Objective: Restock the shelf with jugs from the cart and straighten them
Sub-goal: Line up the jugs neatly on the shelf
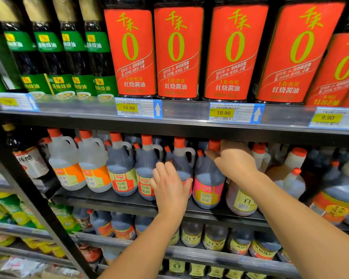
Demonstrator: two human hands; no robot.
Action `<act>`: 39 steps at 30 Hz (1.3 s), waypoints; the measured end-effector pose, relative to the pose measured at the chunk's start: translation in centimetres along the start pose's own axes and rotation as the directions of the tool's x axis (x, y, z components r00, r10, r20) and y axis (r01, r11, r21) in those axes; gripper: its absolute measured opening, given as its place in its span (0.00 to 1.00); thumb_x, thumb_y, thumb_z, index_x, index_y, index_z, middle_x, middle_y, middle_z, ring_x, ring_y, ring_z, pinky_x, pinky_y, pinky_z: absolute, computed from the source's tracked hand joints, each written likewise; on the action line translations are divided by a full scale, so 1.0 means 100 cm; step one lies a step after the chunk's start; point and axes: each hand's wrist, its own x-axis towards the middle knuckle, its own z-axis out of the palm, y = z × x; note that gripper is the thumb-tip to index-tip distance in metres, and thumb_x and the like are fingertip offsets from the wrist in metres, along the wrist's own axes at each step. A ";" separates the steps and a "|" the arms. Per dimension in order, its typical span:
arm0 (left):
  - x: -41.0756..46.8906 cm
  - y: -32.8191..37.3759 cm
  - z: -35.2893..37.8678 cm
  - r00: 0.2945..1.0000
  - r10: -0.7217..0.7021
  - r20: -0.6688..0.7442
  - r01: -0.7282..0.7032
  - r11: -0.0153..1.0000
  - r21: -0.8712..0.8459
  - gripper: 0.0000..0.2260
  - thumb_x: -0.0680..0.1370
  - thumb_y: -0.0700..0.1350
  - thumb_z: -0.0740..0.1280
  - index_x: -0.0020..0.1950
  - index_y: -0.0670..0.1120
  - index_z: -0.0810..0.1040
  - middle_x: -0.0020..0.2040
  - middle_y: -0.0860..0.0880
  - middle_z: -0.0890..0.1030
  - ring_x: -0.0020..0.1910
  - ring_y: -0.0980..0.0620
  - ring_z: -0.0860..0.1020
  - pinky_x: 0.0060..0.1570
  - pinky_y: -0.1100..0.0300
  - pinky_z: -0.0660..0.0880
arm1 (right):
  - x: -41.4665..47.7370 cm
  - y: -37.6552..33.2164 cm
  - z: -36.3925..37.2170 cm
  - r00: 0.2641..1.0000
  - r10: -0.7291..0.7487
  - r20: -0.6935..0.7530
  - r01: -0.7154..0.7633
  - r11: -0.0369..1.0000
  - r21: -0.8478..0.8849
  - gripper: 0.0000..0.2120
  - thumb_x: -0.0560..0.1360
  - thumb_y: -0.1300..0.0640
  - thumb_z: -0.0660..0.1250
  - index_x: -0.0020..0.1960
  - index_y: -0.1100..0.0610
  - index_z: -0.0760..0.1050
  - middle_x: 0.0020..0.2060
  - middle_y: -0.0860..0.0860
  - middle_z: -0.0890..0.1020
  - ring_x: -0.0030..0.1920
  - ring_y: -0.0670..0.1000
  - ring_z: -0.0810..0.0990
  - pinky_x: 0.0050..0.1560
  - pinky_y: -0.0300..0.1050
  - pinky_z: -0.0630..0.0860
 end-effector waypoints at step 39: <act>-0.031 0.053 0.029 0.989 0.149 0.008 -0.149 0.989 -0.014 0.29 0.67 0.55 0.78 0.57 0.39 0.75 0.52 0.41 0.75 0.56 0.37 0.75 0.50 0.44 0.72 | -0.039 0.084 -0.040 0.992 0.081 0.092 -0.069 0.989 -0.127 0.19 0.78 0.51 0.63 0.31 0.54 0.63 0.30 0.51 0.69 0.38 0.55 0.74 0.36 0.44 0.68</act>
